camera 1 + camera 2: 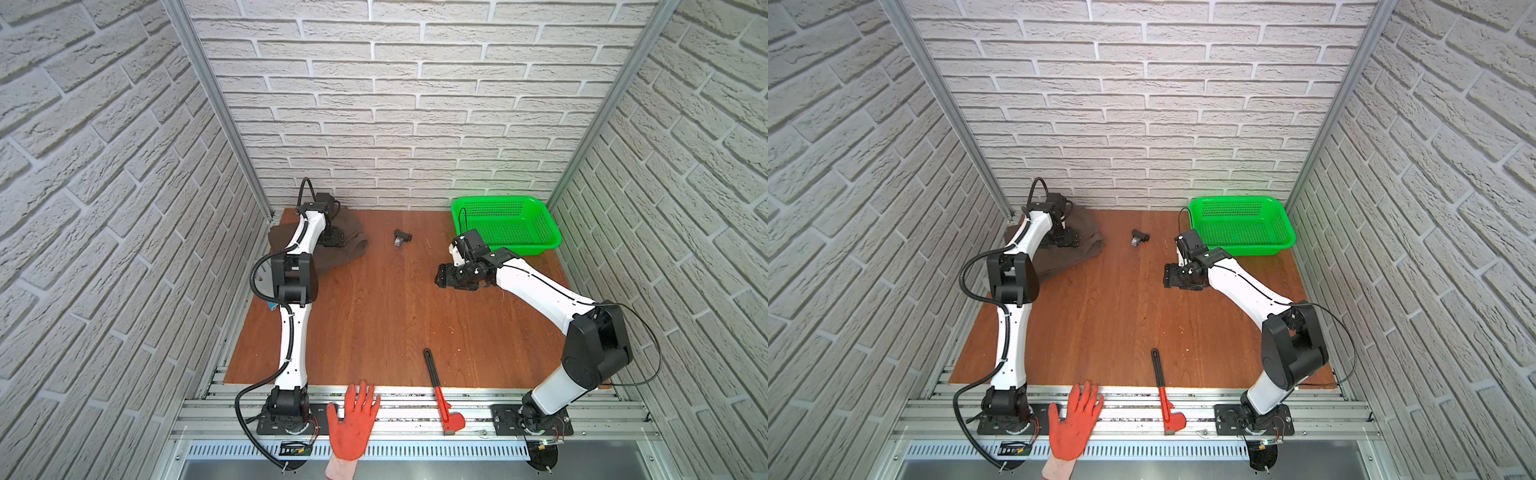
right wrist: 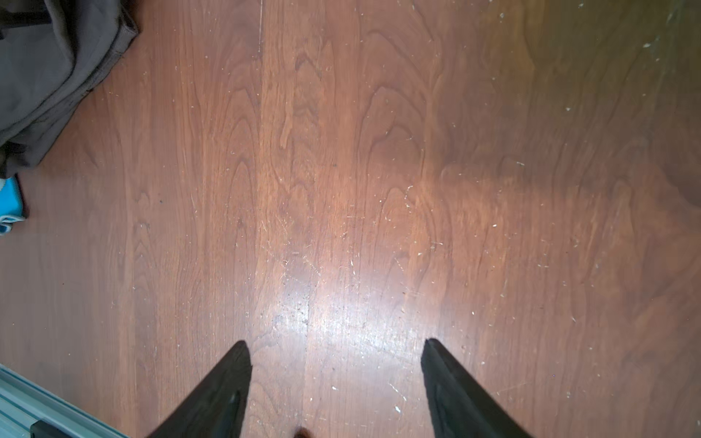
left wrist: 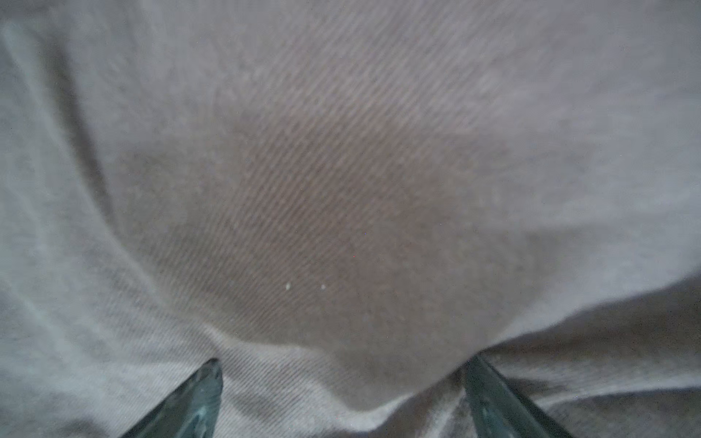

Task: Fold and stack the trousers
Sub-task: Move the trousers to the top-left of the table.

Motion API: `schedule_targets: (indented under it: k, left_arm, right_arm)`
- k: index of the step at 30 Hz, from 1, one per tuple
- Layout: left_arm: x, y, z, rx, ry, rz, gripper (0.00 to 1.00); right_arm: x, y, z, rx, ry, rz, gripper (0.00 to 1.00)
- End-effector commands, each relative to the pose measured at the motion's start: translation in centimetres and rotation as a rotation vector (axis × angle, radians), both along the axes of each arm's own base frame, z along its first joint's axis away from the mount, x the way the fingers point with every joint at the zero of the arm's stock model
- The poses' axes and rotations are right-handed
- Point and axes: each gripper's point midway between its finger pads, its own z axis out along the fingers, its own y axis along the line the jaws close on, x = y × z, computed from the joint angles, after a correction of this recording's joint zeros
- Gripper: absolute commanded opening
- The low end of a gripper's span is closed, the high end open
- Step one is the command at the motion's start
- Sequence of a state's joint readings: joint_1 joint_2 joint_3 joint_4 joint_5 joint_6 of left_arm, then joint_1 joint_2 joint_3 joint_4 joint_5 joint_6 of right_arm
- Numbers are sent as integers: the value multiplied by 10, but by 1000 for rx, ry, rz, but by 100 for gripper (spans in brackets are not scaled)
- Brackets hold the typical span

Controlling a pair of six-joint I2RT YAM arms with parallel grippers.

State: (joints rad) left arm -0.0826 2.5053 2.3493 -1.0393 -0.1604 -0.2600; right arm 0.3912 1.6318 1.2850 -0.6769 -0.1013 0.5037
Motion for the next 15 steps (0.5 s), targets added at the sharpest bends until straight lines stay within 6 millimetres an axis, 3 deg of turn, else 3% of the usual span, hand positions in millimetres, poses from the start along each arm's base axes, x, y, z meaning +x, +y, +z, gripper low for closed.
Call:
schedule_targets:
  k: [1, 6, 7, 10, 15]
  left_arm:
    - [-3, -13, 77, 9, -161, -50, 98]
    - [-35, -26, 170, -8, -450, -66, 98]
    - [-46, -24, 179, -10, -503, -62, 98]
    - [-79, -13, 194, -34, -620, -5, 98]
    - [-137, 21, 184, -18, -785, 149, 98]
  right_arm:
    - [12, -4, 18, 1, -70, -4, 73]
    - [22, -24, 33, -34, -167, -38, 72]
    - [25, -30, 36, -44, -201, -54, 72]
    - [32, -43, 46, -76, -351, -49, 73]
    - [39, -77, 60, -237, -620, -87, 73]
